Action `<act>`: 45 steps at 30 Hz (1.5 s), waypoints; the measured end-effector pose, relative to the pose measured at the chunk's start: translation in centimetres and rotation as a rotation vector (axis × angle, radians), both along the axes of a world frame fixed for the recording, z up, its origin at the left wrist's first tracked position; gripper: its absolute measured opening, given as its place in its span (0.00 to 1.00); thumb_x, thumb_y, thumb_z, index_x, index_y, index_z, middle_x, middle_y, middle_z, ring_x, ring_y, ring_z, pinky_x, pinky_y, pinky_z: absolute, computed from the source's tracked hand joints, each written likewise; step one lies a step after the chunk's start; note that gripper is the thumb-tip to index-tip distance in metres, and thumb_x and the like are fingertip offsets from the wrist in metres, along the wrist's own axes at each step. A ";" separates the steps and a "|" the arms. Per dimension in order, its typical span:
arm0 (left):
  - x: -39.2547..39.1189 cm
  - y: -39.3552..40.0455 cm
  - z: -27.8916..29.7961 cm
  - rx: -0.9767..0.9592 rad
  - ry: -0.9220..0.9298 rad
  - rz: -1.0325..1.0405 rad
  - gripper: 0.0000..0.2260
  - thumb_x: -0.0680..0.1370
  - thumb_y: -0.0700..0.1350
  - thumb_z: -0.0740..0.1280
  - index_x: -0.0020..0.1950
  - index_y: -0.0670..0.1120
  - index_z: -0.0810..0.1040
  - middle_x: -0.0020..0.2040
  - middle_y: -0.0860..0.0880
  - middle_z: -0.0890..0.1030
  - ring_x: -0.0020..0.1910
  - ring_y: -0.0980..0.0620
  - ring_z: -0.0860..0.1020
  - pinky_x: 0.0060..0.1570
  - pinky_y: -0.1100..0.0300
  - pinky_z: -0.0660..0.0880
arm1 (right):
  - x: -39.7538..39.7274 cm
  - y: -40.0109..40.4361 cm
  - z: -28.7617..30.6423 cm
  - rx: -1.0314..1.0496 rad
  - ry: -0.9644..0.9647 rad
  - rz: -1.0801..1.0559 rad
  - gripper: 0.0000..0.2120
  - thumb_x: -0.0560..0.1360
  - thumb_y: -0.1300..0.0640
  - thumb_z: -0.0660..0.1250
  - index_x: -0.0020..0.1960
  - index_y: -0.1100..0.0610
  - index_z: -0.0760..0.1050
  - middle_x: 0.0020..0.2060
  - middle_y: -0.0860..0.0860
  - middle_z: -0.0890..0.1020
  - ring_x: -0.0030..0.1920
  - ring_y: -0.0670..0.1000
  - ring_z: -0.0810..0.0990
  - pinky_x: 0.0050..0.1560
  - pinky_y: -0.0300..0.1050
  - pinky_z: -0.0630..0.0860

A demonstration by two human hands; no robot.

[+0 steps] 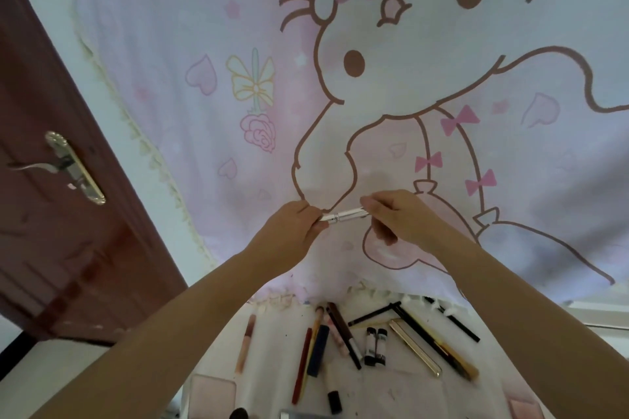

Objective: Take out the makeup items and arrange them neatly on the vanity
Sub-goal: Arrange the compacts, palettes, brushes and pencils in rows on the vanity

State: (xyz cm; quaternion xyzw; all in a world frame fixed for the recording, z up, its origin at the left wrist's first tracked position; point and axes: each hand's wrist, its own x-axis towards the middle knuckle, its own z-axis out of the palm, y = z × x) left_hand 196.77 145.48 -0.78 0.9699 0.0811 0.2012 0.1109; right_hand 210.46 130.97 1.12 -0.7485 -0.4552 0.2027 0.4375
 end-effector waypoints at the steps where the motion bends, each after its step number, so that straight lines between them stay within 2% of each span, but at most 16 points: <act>1: 0.0 0.1 -0.1 -0.001 -0.007 0.005 0.15 0.81 0.46 0.55 0.60 0.40 0.74 0.46 0.47 0.74 0.43 0.54 0.66 0.41 0.68 0.59 | 0.0 0.1 0.0 0.022 -0.007 0.018 0.11 0.78 0.59 0.59 0.37 0.53 0.73 0.25 0.48 0.76 0.22 0.42 0.73 0.30 0.37 0.72; 4: -0.1 0.1 -0.2 -0.015 -0.018 0.040 0.14 0.81 0.45 0.55 0.58 0.40 0.75 0.43 0.50 0.70 0.42 0.54 0.65 0.39 0.68 0.58 | 0.4 0.4 -0.5 0.158 0.140 0.108 0.14 0.74 0.69 0.62 0.45 0.49 0.75 0.36 0.47 0.79 0.33 0.39 0.79 0.38 0.33 0.78; 7: -0.3 0.1 -0.9 -0.021 0.020 0.079 0.13 0.81 0.46 0.56 0.53 0.39 0.76 0.41 0.50 0.69 0.40 0.53 0.66 0.35 0.66 0.61 | 0.7 0.7 -1.2 0.128 0.213 0.122 0.11 0.76 0.62 0.63 0.53 0.48 0.73 0.38 0.46 0.80 0.34 0.41 0.80 0.41 0.38 0.79; 9: -0.4 0.1 -1.6 -0.025 0.034 0.083 0.13 0.81 0.46 0.56 0.50 0.38 0.76 0.40 0.49 0.69 0.40 0.52 0.66 0.34 0.70 0.62 | 0.7 0.9 -1.7 0.054 0.151 0.083 0.06 0.78 0.56 0.60 0.49 0.53 0.75 0.30 0.47 0.79 0.27 0.41 0.77 0.35 0.38 0.76; 12: -0.7 0.0 -2.6 -0.010 0.058 0.111 0.13 0.81 0.46 0.56 0.48 0.39 0.75 0.38 0.50 0.68 0.39 0.51 0.66 0.33 0.64 0.60 | 0.6 1.4 -2.6 0.016 0.043 0.107 0.12 0.78 0.57 0.60 0.36 0.52 0.74 0.22 0.45 0.75 0.23 0.39 0.72 0.31 0.33 0.72; 15: -1.3 0.1 -3.6 -0.033 0.099 0.142 0.15 0.81 0.48 0.57 0.45 0.39 0.77 0.36 0.49 0.69 0.38 0.50 0.67 0.38 0.63 0.60 | 0.6 1.9 -3.9 0.068 0.126 0.172 0.14 0.75 0.65 0.63 0.43 0.46 0.76 0.34 0.47 0.79 0.34 0.42 0.77 0.41 0.37 0.76; 18: -2.3 0.5 -4.7 -0.049 0.112 0.158 0.20 0.77 0.53 0.58 0.41 0.39 0.80 0.32 0.47 0.69 0.34 0.49 0.69 0.31 0.67 0.58 | 0.3 2.6 -5.4 0.082 0.251 0.218 0.18 0.73 0.67 0.65 0.46 0.43 0.77 0.43 0.48 0.80 0.45 0.50 0.78 0.53 0.45 0.76; 19: -2.6 0.6 -5.1 -0.068 0.118 0.192 0.18 0.77 0.52 0.60 0.43 0.39 0.81 0.32 0.48 0.68 0.34 0.49 0.69 0.31 0.70 0.58 | 0.1 3.0 -5.9 0.091 0.285 0.213 0.17 0.73 0.67 0.65 0.48 0.43 0.76 0.44 0.47 0.80 0.46 0.50 0.78 0.54 0.45 0.76; 22: -3.8 1.2 -6.7 -0.119 0.175 0.316 0.13 0.79 0.47 0.62 0.50 0.40 0.80 0.38 0.51 0.67 0.40 0.49 0.71 0.32 0.67 0.59 | -0.8 4.1 -7.4 0.105 0.309 0.139 0.13 0.74 0.65 0.65 0.55 0.51 0.75 0.48 0.50 0.78 0.49 0.48 0.76 0.54 0.47 0.76; 25: -5.1 3.0 -8.8 -0.143 0.242 0.421 0.12 0.79 0.48 0.61 0.50 0.40 0.79 0.36 0.53 0.66 0.46 0.48 0.74 0.35 0.66 0.61 | -1.2 4.8 -9.3 0.034 0.305 0.109 0.12 0.75 0.63 0.64 0.59 0.58 0.75 0.50 0.50 0.77 0.50 0.48 0.75 0.51 0.44 0.76; 27: -6.0 4.7 -10.3 -0.161 0.346 0.474 0.13 0.79 0.48 0.60 0.49 0.39 0.78 0.33 0.55 0.64 0.48 0.46 0.74 0.42 0.60 0.65 | -1.4 5.0 -10.9 -0.070 0.250 0.128 0.12 0.76 0.60 0.63 0.59 0.58 0.75 0.51 0.49 0.77 0.48 0.46 0.75 0.51 0.41 0.73; 29: -6.7 6.6 -11.7 -0.153 0.479 0.520 0.15 0.80 0.49 0.59 0.50 0.38 0.78 0.34 0.52 0.67 0.49 0.44 0.75 0.46 0.56 0.68 | -1.8 5.4 -12.7 -0.174 0.195 0.143 0.12 0.76 0.59 0.63 0.59 0.58 0.75 0.52 0.49 0.78 0.46 0.44 0.75 0.53 0.39 0.70; 33: -7.8 9.7 -15.2 -0.167 0.644 0.630 0.17 0.80 0.50 0.57 0.52 0.38 0.77 0.49 0.41 0.78 0.51 0.43 0.76 0.48 0.54 0.71 | -3.3 5.9 -16.3 -0.349 0.161 0.163 0.11 0.77 0.59 0.62 0.58 0.58 0.76 0.55 0.52 0.80 0.51 0.47 0.76 0.53 0.36 0.69; 38: -9.0 12.2 -19.6 -0.274 0.848 0.671 0.17 0.80 0.50 0.57 0.58 0.38 0.75 0.59 0.41 0.77 0.59 0.44 0.74 0.56 0.56 0.70 | -6.4 7.8 -20.1 -0.539 0.030 0.191 0.13 0.78 0.57 0.60 0.60 0.59 0.75 0.57 0.53 0.78 0.56 0.49 0.76 0.55 0.35 0.69; 41: -9.9 13.4 -22.1 -0.342 0.900 0.632 0.16 0.79 0.49 0.59 0.57 0.38 0.75 0.58 0.41 0.77 0.59 0.45 0.75 0.54 0.57 0.71 | -8.1 10.6 -22.4 -0.638 -0.172 0.233 0.14 0.78 0.56 0.57 0.62 0.54 0.74 0.61 0.50 0.77 0.60 0.49 0.75 0.65 0.43 0.67; 45: -10.3 14.9 -23.8 -0.390 0.901 0.546 0.15 0.78 0.49 0.62 0.56 0.39 0.76 0.56 0.42 0.78 0.56 0.46 0.77 0.52 0.58 0.72 | -10.4 14.6 -24.8 -0.665 -0.328 0.262 0.18 0.78 0.62 0.54 0.66 0.55 0.70 0.63 0.53 0.72 0.63 0.53 0.70 0.63 0.42 0.65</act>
